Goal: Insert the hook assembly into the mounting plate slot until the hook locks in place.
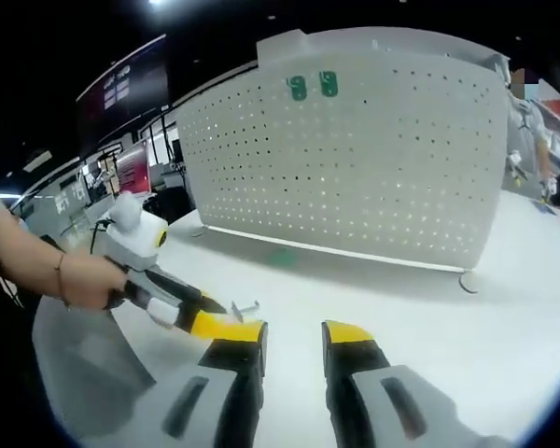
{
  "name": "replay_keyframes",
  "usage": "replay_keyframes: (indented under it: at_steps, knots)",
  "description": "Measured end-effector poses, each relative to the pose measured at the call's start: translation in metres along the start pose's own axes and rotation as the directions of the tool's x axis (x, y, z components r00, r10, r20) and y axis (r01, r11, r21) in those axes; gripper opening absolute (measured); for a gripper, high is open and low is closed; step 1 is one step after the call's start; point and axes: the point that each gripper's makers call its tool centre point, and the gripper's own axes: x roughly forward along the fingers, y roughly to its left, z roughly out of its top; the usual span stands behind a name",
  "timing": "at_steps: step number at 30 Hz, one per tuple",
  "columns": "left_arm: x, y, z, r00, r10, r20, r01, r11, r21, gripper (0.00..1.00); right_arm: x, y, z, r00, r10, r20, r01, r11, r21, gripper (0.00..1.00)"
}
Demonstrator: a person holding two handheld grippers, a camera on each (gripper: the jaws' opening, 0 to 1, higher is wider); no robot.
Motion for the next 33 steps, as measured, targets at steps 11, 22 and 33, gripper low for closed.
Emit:
replay_keyframes:
  at_steps: [11,22,33]
  knots:
    - [0.015,0.026,0.003,0.993,0.114,-0.008,-0.114,0.993,-0.038,0.34,-0.001,-0.008,-0.005,1.0,-0.023,-0.012,0.023,1.0,0.02,0.2]
    - [0.014,0.044,0.012,0.981,0.192,-0.003,-0.192,0.981,-0.017,0.23,0.003,0.002,-0.011,1.0,0.002,-0.027,-0.001,0.999,0.035,0.2]
    - [0.011,0.052,0.015,0.974,0.225,-0.011,-0.224,0.973,0.057,0.08,0.006,0.005,-0.011,1.0,0.013,-0.027,-0.013,0.999,0.036,0.2]
